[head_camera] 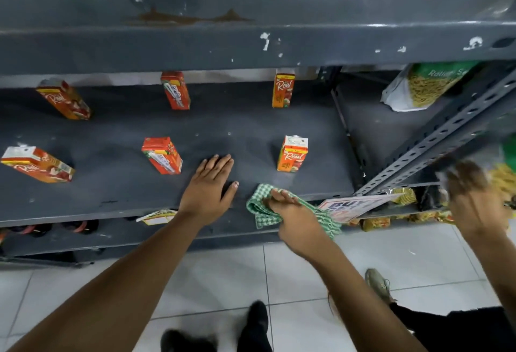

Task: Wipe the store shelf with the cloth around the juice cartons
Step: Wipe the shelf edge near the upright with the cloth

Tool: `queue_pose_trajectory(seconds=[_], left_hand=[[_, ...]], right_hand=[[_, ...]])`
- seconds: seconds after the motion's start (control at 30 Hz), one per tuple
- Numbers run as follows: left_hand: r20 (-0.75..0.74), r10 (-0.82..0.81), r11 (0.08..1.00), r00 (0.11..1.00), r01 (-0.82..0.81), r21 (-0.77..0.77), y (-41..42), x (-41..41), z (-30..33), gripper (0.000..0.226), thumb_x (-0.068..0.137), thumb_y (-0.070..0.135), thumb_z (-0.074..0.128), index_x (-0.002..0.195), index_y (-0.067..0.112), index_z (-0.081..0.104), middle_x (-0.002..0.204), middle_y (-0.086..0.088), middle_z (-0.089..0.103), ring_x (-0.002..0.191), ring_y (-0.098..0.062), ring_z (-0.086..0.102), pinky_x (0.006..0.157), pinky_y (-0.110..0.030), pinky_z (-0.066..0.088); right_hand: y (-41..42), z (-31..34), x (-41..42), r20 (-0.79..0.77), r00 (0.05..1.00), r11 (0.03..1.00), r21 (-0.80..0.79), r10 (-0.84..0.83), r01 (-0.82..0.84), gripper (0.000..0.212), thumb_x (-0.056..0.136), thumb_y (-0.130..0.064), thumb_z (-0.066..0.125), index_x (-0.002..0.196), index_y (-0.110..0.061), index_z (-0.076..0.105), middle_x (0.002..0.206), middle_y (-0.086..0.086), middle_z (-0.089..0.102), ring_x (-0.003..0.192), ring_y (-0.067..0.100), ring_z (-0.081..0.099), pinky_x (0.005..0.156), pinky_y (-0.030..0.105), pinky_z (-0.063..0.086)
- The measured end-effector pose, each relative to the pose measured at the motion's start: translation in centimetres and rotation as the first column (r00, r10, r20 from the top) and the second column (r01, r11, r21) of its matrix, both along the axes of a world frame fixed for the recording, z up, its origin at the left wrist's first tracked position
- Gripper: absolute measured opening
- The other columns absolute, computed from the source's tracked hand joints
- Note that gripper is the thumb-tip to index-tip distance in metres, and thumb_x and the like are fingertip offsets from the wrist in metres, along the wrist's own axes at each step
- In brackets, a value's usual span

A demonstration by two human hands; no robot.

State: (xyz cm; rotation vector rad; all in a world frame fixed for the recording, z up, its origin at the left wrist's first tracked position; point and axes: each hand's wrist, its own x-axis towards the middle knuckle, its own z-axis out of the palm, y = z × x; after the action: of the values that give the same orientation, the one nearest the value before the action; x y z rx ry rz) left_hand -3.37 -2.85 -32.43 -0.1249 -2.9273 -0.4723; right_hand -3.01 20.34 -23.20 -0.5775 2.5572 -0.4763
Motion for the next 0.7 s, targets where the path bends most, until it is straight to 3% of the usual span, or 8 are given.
queue_pose_trajectory(seconds=[0.1, 0.17, 0.23, 0.3, 0.37, 0.43, 0.57, 0.7], left_hand=[[-0.117, 0.102, 0.982, 0.988, -0.082, 0.171, 1.3, -1.4, 0.9, 0.043, 0.097, 0.034, 0.046, 0.116, 0.004, 0.069, 0.122, -0.013, 0.069, 0.115, -0.028, 0.062, 0.118, -0.05, 0.025], [-0.074, 0.157, 0.903, 0.985, -0.113, 0.414, 3.3, -3.0, 2.6, 0.03, 0.094, 0.03, 0.062, 0.113, 0.008, 0.072, 0.112, -0.006, 0.073, 0.103, -0.016, 0.065, 0.115, -0.036, 0.032], [0.122, 0.118, 0.793, 0.985, -0.168, 0.586, 5.7, -4.5, 4.4, 0.055, 0.084, 0.033, 0.078, 0.134, 0.018, 0.06, 0.13, 0.01, 0.06, 0.12, -0.001, 0.052, 0.105, -0.016, 0.033], [0.224, 0.023, 0.734, 0.974, -0.169, 0.658, 7.4, -5.9, 5.1, 0.086, 0.073, 0.032, 0.087, 0.147, 0.022, 0.045, 0.139, 0.016, 0.049, 0.127, 0.003, 0.041, 0.104, -0.013, 0.031], [0.238, -0.047, 0.691, 0.97, -0.14, 0.709, 8.5, -6.8, 5.1, 0.092, 0.068, 0.025, 0.091, 0.147, 0.023, 0.044, 0.142, 0.009, 0.055, 0.128, -0.002, 0.048, 0.107, -0.021, 0.036], [0.233, -0.037, 0.686, 0.972, -0.145, 0.713, 9.5, -7.2, 5.0, 0.077, 0.07, 0.023, 0.09, 0.138, 0.021, 0.055, 0.13, 0.002, 0.066, 0.115, -0.006, 0.06, 0.102, -0.026, 0.046], [0.205, 0.051, 0.705, 0.977, -0.181, 0.686, 10.4, -7.1, 4.8, 0.051, 0.069, 0.029, 0.09, 0.116, 0.019, 0.07, 0.109, 0.004, 0.074, 0.09, 0.0, 0.065, 0.078, -0.009, 0.048], [0.216, -0.006, 0.739, 0.976, -0.141, 0.659, 9.8, -6.9, 4.7, 0.055, 0.074, 0.032, 0.087, 0.123, 0.018, 0.067, 0.116, 0.003, 0.072, 0.103, -0.007, 0.066, 0.094, -0.028, 0.052]], right_hand=[[2.4, 1.6, -0.1, 0.048, 0.988, 0.982, -0.115, -0.148, 0.152, 0.067, 0.079, 0.006, 0.04, 0.132, -0.033, 0.051, 0.126, 0.008, 0.062, 0.107, 0.03, 0.059, 0.091, 0.033, 0.05], [4.1, 2.0, -0.8, -0.003, 0.961, 0.957, -0.09, -0.277, 0.276, 0.066, 0.079, 0.006, 0.039, 0.132, -0.031, 0.05, 0.113, 0.013, 0.065, 0.092, 0.031, 0.06, 0.078, 0.031, 0.049], [5.0, 2.1, -1.6, -0.062, 0.915, 0.916, -0.092, -0.398, 0.392, 0.061, 0.08, 0.005, 0.038, 0.13, -0.026, 0.051, 0.105, 0.016, 0.065, 0.083, 0.033, 0.056, 0.069, 0.03, 0.045], [5.0, 2.3, -2.7, -0.093, 0.865, 0.868, -0.131, -0.493, 0.48, 0.051, 0.083, 0.005, 0.037, 0.126, -0.018, 0.054, 0.103, 0.017, 0.065, 0.085, 0.036, 0.059, 0.068, 0.029, 0.042], [4.6, 2.1, -3.8, -0.11, 0.821, 0.825, -0.17, -0.56, 0.539, 0.048, 0.084, 0.006, 0.039, 0.126, -0.012, 0.053, 0.109, 0.018, 0.064, 0.093, 0.037, 0.061, 0.072, 0.03, 0.044], [4.6, 1.3, -4.8, -0.141, 0.801, 0.811, -0.175, -0.582, 0.558, 0.054, 0.083, 0.007, 0.043, 0.134, -0.009, 0.047, 0.128, 0.019, 0.057, 0.11, 0.038, 0.058, 0.085, 0.035, 0.048], [4.9, -1.2, -6.3, -0.189, 0.842, 0.862, -0.063, -0.505, 0.503, 0.069, 0.081, 0.006, 0.049, 0.145, -0.011, 0.034, 0.156, 0.015, 0.025, 0.142, 0.034, 0.027, 0.113, 0.041, 0.033], [4.7, -3.4, -5.7, -0.256, 0.926, 0.926, 0.183, -0.278, 0.329, 0.077, 0.081, 0.003, 0.047, 0.15, -0.012, 0.017, 0.158, 0.019, 0.01, 0.146, 0.037, 0.01, 0.12, 0.044, 0.017]])
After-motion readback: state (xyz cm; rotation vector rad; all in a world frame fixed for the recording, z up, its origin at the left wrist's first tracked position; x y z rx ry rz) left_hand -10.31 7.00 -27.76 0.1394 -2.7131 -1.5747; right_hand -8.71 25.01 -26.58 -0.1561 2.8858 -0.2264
